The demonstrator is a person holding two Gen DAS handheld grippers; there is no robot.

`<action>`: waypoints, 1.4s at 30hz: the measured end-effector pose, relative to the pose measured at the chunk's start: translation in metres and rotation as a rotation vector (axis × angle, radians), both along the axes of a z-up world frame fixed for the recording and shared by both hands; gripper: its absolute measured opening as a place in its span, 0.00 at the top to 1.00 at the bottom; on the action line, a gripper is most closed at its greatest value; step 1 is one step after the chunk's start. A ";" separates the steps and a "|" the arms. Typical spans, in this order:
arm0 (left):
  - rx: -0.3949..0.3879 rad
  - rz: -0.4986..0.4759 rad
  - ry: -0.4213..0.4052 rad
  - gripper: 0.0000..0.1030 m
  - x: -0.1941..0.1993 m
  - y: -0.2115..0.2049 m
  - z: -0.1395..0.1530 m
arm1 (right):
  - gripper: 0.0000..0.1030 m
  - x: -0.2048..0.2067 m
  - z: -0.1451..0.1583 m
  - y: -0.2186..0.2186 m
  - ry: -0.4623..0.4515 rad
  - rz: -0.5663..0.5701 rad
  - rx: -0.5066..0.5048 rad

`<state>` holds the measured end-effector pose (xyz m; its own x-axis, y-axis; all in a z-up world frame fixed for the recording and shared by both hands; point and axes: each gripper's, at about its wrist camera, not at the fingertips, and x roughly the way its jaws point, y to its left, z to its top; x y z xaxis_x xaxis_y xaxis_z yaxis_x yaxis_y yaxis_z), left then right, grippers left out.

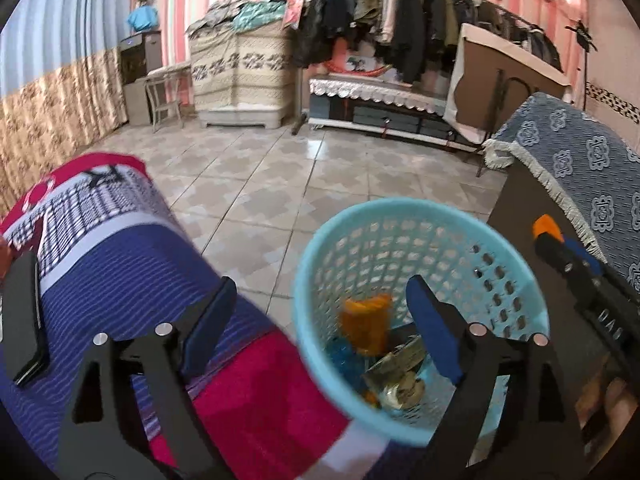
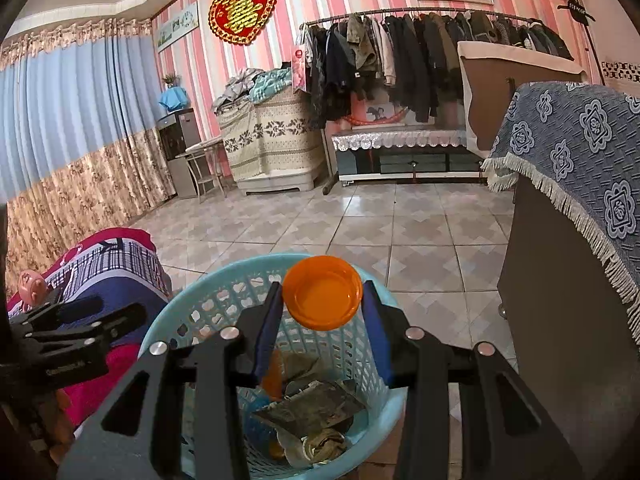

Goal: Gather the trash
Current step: 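Carry bag and lid over the basket and open the left tool to drop the bag, then open the right tool to drop the orange lid into the basket, then grasp the second khaki cloth with the left tool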

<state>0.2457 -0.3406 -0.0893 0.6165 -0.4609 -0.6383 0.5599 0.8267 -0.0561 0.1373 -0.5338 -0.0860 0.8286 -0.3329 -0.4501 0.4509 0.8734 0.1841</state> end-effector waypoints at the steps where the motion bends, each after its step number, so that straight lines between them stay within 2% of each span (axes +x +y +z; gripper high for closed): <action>1: 0.012 0.015 -0.003 0.18 0.001 0.005 -0.001 | 0.61 0.001 0.000 0.001 0.002 0.003 -0.001; 4: 0.031 0.066 -0.023 0.16 0.001 0.023 -0.001 | 0.61 0.004 0.001 0.006 0.013 0.012 -0.013; 6: 0.023 0.110 -0.033 0.10 0.002 0.038 0.002 | 0.61 0.006 0.001 0.009 0.016 0.018 -0.013; 15: 0.013 0.235 -0.103 0.06 -0.006 0.097 0.019 | 0.60 0.020 0.001 0.035 0.036 0.065 -0.044; 16: 0.016 0.244 -0.107 0.06 -0.007 0.102 0.019 | 0.59 0.021 0.001 0.037 0.036 0.068 -0.046; 18: 0.019 0.258 -0.108 0.06 -0.010 0.114 0.019 | 0.42 0.022 0.002 0.043 0.032 0.069 -0.059; 22: 0.020 0.289 -0.100 0.06 -0.014 0.138 0.016 | 0.30 0.019 0.007 0.050 0.010 0.061 -0.089; 24: 0.011 0.306 -0.091 0.06 -0.015 0.151 0.015 | 0.16 0.019 0.009 0.053 0.005 0.052 -0.100; 25: 0.004 0.318 -0.082 0.06 -0.015 0.160 0.014 | 0.13 0.017 0.009 0.053 0.004 0.049 -0.103; 31: 0.010 0.388 -0.084 0.06 -0.020 0.208 0.013 | 0.10 0.021 0.008 0.064 0.023 0.080 -0.108; 34: 0.022 0.435 -0.096 0.06 -0.021 0.241 0.016 | 0.09 0.025 0.009 0.081 0.036 0.111 -0.142; 39: 0.062 0.526 -0.119 0.06 -0.016 0.295 0.020 | 0.09 0.033 0.010 0.114 0.036 0.197 -0.141; 42: 0.078 0.598 -0.078 0.06 0.002 0.332 0.016 | 0.09 0.041 0.009 0.134 0.051 0.246 -0.157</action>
